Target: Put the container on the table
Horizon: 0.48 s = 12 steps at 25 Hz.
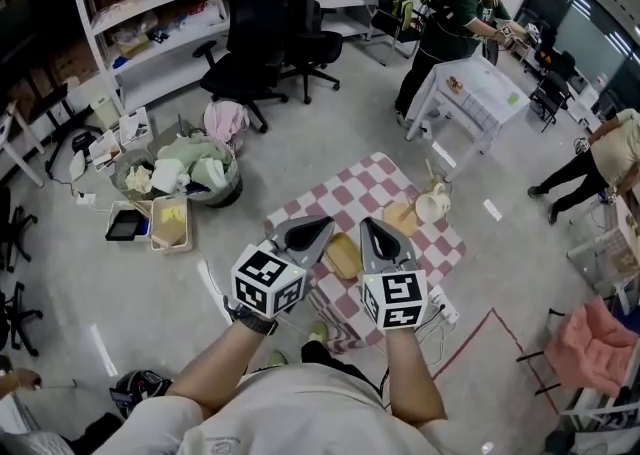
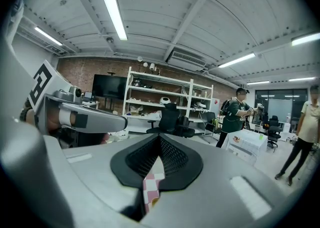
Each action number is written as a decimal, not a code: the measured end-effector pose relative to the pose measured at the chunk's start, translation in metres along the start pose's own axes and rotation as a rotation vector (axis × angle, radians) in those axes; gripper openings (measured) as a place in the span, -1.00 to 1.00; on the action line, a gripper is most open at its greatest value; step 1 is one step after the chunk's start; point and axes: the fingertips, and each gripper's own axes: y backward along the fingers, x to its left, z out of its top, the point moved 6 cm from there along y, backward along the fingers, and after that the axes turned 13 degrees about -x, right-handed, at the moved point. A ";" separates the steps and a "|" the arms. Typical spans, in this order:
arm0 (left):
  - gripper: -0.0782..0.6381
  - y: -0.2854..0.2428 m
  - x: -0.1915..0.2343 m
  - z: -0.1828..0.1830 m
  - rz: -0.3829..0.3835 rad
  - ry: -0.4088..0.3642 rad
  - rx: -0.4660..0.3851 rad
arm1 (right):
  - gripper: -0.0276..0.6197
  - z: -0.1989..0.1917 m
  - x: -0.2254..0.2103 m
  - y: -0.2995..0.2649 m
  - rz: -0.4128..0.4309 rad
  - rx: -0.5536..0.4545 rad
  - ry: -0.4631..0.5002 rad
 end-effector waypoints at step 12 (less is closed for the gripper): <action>-0.76 0.003 -0.001 0.006 0.016 -0.012 -0.024 | -0.88 0.002 0.000 0.006 -0.008 -0.007 0.015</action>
